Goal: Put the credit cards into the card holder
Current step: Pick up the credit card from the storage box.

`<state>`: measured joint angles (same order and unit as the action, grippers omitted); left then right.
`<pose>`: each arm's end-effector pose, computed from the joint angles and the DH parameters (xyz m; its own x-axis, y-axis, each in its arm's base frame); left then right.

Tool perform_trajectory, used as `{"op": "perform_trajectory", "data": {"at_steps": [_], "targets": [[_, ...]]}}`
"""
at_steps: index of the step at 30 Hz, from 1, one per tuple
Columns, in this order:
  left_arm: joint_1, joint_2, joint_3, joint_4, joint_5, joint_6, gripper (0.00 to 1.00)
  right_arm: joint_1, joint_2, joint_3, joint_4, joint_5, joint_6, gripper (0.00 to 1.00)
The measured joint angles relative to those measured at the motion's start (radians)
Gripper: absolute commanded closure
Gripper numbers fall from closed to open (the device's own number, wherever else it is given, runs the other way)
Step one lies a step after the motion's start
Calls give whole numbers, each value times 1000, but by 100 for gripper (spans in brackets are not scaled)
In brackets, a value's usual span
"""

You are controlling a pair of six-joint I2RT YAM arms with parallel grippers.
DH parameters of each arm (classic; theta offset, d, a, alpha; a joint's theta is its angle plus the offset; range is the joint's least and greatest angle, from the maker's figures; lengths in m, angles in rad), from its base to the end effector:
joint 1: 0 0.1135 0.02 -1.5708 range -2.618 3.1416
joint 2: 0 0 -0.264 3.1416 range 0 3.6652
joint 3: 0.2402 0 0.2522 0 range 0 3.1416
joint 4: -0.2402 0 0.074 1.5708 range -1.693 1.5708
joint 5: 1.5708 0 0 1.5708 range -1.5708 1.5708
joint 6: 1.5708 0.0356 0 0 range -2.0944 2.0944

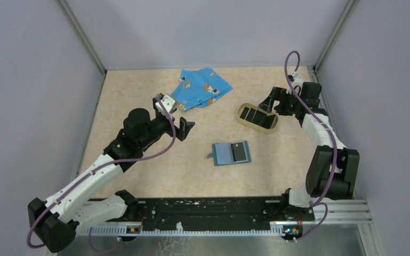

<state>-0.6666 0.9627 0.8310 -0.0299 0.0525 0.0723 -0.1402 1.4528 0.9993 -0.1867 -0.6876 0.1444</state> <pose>0.1780 -0.1425 0.3399 -0.0786 0.1536 -0.9850 0.6656 0.7437 0.0629 0.3169 -0.0219 0.2616 -0.6423 0.2030 -0.7391 -0.3068 0.8156 0.4906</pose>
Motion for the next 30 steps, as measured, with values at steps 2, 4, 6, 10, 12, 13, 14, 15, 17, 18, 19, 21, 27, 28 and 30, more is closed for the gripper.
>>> {"op": "perform_trajectory", "data": {"at_steps": [2,4,6,10,12,13,14,15,17,18,19,21,27,28,30], "targets": [[0,0,0,0,0,0,1,0,10,0,0,92,46,10],[0,0,0,0,0,0,1,0,30,4,-12,174,87,13],[0,0,0,0,0,0,1,0,58,5,-28,238,122,16],[0,0,0,0,-2,0,1,0,109,17,-99,289,157,21],[0,0,0,0,-2,0,1,0,119,18,-120,296,167,27],[0,0,0,0,-1,0,1,0,121,17,-123,299,174,29],[0,0,0,0,-1,0,1,0,121,16,-122,303,179,31],[0,0,0,0,-1,0,1,0,121,16,-120,304,182,31],[0,1,0,0,-1,0,1,0,121,16,-117,307,193,33],[0,2,0,0,-1,0,1,0,123,16,-117,309,197,36],[0,2,0,0,-1,0,1,0,126,16,-115,309,202,36],[0,4,0,0,-1,0,1,0,137,16,-111,308,211,37],[0,5,0,0,-1,0,1,0,178,16,-111,315,232,40],[0,5,0,0,-1,0,1,0,180,16,-111,319,234,40],[0,5,0,0,-1,0,1,0,180,16,-106,323,243,41]]}}
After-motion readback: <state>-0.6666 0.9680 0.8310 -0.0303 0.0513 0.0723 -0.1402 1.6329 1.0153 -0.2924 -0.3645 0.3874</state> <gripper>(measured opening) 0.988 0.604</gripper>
